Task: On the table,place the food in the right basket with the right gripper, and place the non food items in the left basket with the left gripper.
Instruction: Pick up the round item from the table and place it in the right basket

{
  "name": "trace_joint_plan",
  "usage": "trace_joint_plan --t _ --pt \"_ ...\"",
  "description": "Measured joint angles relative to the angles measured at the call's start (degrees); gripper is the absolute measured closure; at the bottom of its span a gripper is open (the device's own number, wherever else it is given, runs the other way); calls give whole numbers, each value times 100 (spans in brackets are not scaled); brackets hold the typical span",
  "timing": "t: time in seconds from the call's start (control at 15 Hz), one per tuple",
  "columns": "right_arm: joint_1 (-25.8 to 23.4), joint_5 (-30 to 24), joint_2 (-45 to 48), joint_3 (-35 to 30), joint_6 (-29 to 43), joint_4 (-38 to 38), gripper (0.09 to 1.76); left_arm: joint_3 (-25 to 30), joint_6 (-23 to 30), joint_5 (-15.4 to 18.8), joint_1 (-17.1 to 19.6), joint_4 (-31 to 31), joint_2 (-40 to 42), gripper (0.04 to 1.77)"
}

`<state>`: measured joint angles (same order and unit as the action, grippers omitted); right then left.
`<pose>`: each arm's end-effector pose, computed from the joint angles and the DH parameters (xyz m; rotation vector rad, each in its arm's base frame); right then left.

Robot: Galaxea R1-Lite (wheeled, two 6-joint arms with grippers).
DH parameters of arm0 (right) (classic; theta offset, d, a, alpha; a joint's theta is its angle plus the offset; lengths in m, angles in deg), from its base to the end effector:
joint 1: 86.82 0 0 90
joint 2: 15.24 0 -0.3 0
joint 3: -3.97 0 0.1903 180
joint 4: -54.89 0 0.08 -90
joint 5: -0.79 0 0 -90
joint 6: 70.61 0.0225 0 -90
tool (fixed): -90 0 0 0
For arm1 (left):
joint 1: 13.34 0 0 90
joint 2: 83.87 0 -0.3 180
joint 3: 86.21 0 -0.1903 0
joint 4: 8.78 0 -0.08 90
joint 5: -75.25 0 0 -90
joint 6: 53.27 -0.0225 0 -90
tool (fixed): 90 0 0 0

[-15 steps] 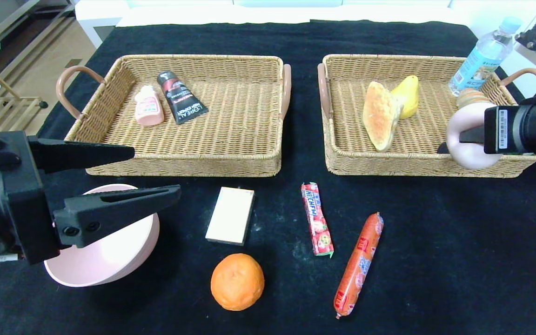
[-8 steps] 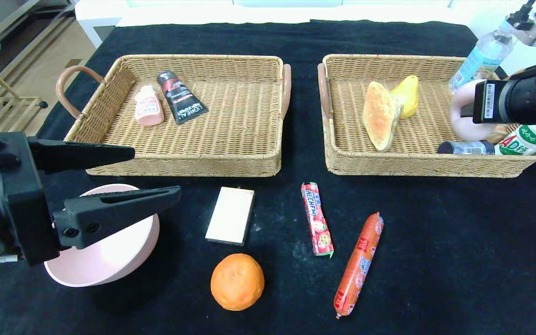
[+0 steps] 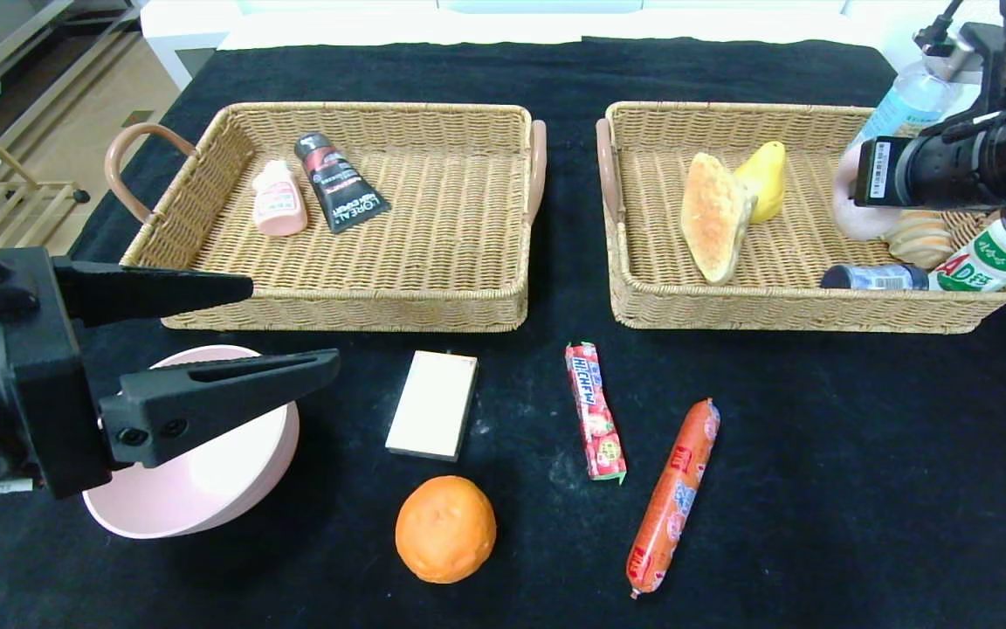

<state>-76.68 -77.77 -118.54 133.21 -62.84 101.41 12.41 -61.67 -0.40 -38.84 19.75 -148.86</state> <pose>0.3312 0.0547 0.3393 0.0670 0.3505 -0.0463 0.1377 -0.0719 0.3042 0.1611 0.1640 -0.7076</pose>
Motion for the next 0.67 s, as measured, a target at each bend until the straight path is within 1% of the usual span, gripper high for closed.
trace_joint_plan --t 0.27,0.67 --pt "-155 -6 -435 542 6 -11 169 0 0 4 0 0 0 9" --pt "-218 -6 -750 661 9 -343 169 0 0 6 0 0 9 9"
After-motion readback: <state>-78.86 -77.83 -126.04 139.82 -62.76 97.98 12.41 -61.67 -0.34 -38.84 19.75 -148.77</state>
